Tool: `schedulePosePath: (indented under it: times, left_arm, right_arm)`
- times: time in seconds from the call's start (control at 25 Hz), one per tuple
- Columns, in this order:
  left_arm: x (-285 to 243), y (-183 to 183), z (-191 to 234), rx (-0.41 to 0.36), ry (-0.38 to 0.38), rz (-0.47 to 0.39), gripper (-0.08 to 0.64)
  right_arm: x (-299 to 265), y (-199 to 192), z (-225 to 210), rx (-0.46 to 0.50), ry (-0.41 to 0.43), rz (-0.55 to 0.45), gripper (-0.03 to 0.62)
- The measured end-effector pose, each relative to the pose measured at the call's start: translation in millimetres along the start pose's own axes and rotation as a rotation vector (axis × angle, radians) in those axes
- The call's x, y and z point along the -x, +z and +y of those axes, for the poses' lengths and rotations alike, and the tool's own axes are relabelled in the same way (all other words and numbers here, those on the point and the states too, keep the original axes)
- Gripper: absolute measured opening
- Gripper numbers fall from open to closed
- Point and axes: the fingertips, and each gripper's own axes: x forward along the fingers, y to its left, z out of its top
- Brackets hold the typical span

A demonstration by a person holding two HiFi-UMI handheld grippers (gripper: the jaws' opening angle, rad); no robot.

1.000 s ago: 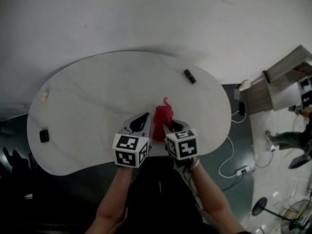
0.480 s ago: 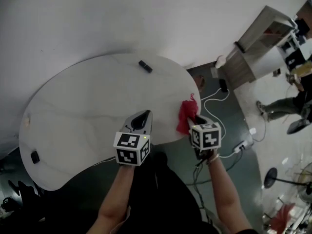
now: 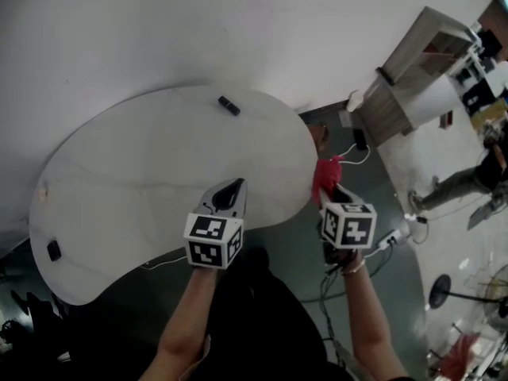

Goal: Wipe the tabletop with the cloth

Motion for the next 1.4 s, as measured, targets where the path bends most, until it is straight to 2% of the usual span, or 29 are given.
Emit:
schedulePosePath:
  times: [0.12, 0.24, 0.32, 0.48, 0.68, 0.84, 1.0, 1.4]
  left_arm:
    - [21, -5, 20, 0.024, 0.048, -0.007, 0.003]
    - [50, -12, 48, 0.056, 0.114, -0.022, 0.003]
    - [71, -19, 69, 0.081, 0.165, -0.028, 0.003]
    - [117, -37, 112, 0.13, 0.264, -0.039, 0.003]
    - [169, -64, 150, 0.197, 0.374, -0.046, 0.003]
    - [184, -76, 159, 0.222, 0.404, -0.047, 0.003]
    - [172, -79, 149, 0.22, 0.366, -0.042, 0.003]
    - [93, -52, 78, 0.123, 0.154, -0.016, 0.003]
  right_arm:
    - [4, 5, 79, 0.021, 0.191, -0.009, 0.063]
    - [2, 4, 172, 0.106, 0.381, -0.004, 0.063]
    - [-1, -2, 227, 0.161, 0.476, 0.007, 0.063]
    - [-1, -22, 315, 0.229, 0.611, 0.038, 0.063]
    - [-5, -54, 378, 0.352, 0.676, 0.084, 0.063]
    - [-17, -71, 378, 0.406, 0.643, 0.1, 0.063]
    - [-21, -72, 354, 0.392, 0.596, 0.09, 0.063]
    - [-20, -66, 202, 0.234, 0.365, 0.049, 0.063]
